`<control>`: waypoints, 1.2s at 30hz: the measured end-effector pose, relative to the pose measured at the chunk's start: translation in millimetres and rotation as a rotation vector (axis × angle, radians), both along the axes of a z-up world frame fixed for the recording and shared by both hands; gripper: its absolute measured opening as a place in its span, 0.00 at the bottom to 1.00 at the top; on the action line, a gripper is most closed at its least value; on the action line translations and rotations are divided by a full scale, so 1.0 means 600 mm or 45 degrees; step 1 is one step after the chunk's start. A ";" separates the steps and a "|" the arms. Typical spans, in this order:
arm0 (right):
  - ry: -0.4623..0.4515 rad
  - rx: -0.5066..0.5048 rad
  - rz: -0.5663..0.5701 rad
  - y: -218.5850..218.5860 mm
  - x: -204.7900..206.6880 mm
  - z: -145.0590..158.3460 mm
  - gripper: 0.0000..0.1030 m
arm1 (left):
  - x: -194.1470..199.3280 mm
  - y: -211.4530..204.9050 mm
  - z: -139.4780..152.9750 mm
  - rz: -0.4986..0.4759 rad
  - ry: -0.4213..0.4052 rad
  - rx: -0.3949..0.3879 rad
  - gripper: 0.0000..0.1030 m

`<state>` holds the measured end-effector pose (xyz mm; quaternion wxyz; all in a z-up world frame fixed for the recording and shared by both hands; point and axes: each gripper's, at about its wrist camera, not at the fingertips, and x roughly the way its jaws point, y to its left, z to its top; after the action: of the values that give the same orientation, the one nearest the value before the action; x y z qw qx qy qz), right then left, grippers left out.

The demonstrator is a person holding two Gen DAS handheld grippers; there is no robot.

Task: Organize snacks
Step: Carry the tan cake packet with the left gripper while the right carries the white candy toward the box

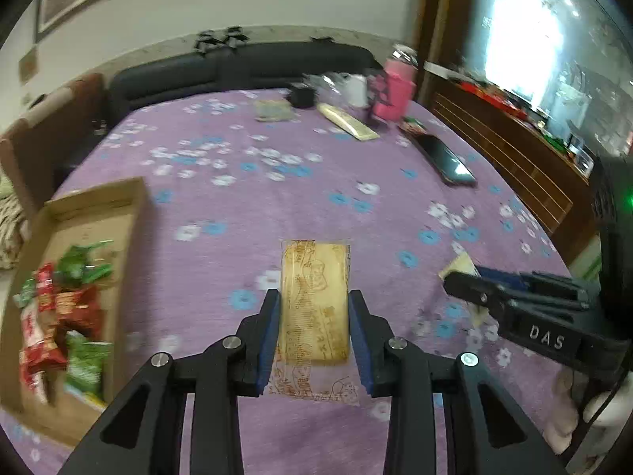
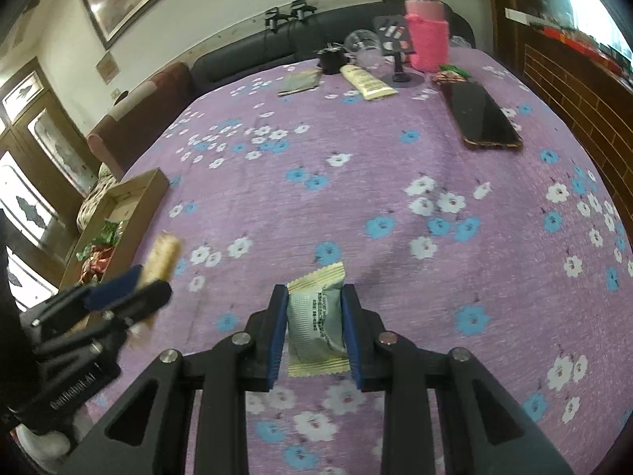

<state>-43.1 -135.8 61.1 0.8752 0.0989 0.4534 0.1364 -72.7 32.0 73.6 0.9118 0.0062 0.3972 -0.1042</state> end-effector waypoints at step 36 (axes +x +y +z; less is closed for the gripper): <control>-0.127 -0.116 0.439 0.314 -0.045 0.097 0.25 | -0.074 0.282 0.034 0.441 -0.125 -0.065 0.34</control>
<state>-70.0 52.7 119.0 0.8638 -0.0267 0.4255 0.2685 -117.3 201.4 94.2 0.9342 -0.0804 0.3446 0.0445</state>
